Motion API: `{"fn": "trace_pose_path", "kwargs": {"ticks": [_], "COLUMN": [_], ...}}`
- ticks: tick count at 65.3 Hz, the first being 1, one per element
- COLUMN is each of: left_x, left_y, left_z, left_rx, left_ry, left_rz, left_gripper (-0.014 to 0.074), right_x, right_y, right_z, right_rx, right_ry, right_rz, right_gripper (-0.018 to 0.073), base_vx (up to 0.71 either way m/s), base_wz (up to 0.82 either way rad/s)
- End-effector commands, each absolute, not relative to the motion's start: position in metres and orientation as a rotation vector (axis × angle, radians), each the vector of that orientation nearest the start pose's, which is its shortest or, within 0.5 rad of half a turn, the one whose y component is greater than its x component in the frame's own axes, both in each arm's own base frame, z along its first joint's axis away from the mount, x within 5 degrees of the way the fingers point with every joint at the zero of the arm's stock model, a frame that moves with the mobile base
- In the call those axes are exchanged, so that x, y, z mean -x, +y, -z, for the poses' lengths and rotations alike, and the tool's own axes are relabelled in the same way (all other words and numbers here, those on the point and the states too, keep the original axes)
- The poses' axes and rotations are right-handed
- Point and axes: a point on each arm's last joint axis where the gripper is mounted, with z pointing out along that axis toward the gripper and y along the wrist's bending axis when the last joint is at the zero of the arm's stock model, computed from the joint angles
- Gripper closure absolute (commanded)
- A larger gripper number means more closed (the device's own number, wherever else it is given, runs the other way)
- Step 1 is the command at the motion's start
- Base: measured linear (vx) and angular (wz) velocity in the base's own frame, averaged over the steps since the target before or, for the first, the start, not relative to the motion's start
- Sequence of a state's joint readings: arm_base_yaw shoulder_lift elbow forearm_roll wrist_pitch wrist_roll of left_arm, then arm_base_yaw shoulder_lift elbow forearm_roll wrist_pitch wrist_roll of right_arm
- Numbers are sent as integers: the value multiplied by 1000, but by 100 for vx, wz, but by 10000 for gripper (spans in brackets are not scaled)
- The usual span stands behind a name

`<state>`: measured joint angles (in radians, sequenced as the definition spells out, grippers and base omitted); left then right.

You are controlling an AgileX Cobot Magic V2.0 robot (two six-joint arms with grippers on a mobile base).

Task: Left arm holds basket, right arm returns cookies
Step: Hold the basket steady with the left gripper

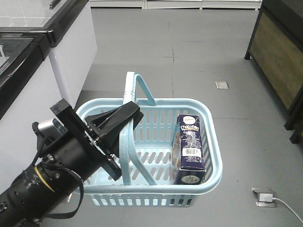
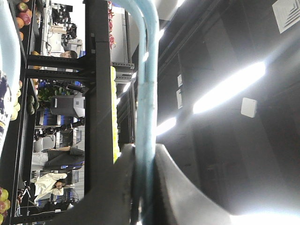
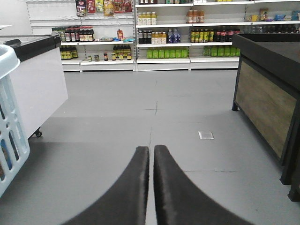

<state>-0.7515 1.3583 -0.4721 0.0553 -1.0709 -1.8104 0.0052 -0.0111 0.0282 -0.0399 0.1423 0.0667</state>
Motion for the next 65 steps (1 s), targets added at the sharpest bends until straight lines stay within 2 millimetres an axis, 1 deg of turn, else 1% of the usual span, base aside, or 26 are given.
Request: {"fn": "trace_pose_path", "kwargs": {"ticks": [1, 65], "left_x": [-178, -178], "left_y": [-174, -174], "left_z": [-297, -297], "left_rx": [648, 649], "left_ry": [1261, 1260], "left_rz": [2253, 2252], "left_gripper": [599, 599], "right_x": [-57, -57], "right_y": [0, 0], "right_z": [-193, -193], "right_rx": [-13, -13], "right_ry": [1576, 1576], "right_rz": [-9, -9], "right_gripper": [566, 566], "base_vx": [0, 0], "base_wz": [0, 0]}}
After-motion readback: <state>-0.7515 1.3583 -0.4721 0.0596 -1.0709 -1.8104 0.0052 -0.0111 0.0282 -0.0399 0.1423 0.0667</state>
